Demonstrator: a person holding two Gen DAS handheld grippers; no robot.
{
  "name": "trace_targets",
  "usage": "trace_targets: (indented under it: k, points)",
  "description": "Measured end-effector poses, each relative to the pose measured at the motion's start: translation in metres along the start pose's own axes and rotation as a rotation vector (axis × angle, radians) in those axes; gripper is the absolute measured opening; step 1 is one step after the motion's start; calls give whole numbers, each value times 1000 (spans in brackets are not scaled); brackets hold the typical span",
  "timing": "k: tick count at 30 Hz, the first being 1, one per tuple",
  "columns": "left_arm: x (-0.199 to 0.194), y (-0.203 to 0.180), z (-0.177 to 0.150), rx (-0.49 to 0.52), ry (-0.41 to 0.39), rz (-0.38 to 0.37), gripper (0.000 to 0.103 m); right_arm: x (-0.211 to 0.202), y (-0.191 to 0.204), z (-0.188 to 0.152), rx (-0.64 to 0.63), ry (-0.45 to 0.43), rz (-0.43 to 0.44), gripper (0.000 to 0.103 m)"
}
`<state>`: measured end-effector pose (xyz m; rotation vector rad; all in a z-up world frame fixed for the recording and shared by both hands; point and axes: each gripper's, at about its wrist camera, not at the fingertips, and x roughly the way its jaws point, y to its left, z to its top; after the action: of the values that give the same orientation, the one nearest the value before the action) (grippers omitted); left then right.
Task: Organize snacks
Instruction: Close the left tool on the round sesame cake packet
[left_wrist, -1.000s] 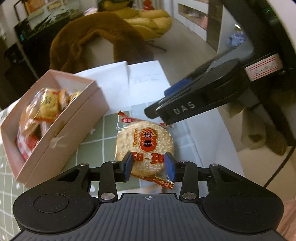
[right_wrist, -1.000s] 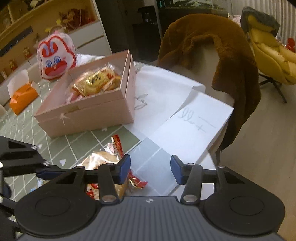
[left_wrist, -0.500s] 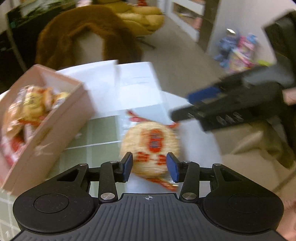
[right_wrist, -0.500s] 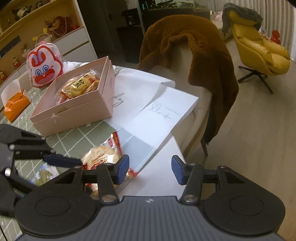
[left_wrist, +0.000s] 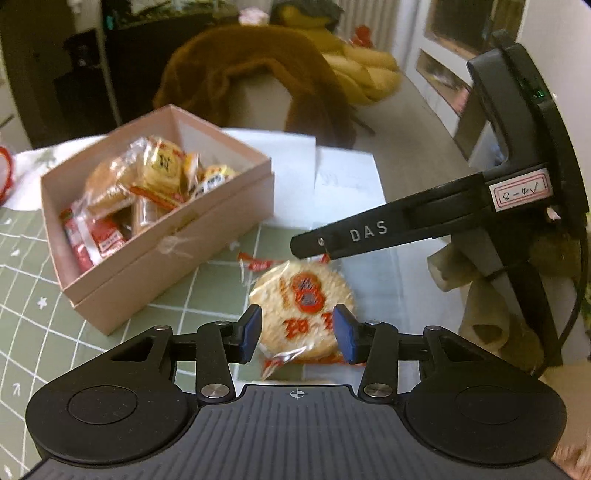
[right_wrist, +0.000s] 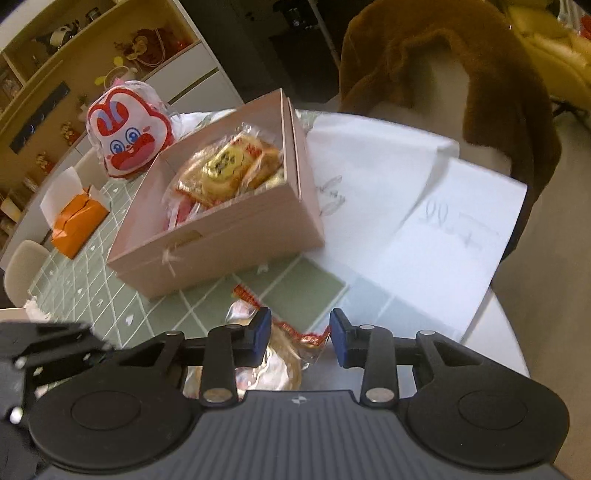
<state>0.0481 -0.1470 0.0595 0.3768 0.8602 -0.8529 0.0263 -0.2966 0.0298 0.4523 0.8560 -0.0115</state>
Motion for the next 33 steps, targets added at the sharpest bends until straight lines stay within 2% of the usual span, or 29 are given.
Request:
trace_targets:
  k: [2, 5, 6, 7, 9, 11, 13, 14, 16, 18, 20, 22, 26, 29, 33]
  points:
    - [5, -14, 1, 5, -2, 28, 48, -12, 3, 1, -43, -43, -35, 36]
    - [23, -39, 0, 95, 50, 51, 48, -28, -1, -2, -94, -74, -105, 41]
    - [27, -45, -1, 118, 64, 55, 58, -34, -6, -5, -95, -77, -129, 41]
    - [29, -53, -3, 153, 60, 69, 62, -38, -12, -7, -86, -74, -142, 42]
    - [32, -61, -4, 178, 71, 61, 83, -45, -24, -13, -54, -67, -154, 42]
    - [32, -60, -6, 144, 66, 25, 90, -53, -35, -20, -21, -67, -165, 42]
    - [23, -52, -7, 70, 35, -4, 88, -59, -44, -25, 8, -68, -176, 42]
    - [19, -46, -7, 31, 13, 6, 84, -61, -47, -28, 18, -70, -182, 42]
    - [14, -33, -6, -38, -31, 102, 82, -65, -52, -33, 35, -75, -197, 42]
    - [20, -21, -5, -102, 6, 128, 81, -68, -54, -37, 48, -74, -203, 45]
    - [33, -13, -5, -143, 68, 74, 85, -68, -55, -42, 56, -65, -196, 46]
    - [38, -14, -3, -146, 79, 51, 88, -69, -52, -45, 49, -55, -190, 46]
    - [42, -24, 2, -98, 101, 66, 92, -71, -39, -55, -13, -39, -200, 52]
    - [38, -20, 4, -122, 87, 57, 84, -73, -24, -65, -89, -40, -239, 55]
    - [41, -1, 4, -175, 66, 38, 83, -79, -4, -78, -188, -55, -269, 61]
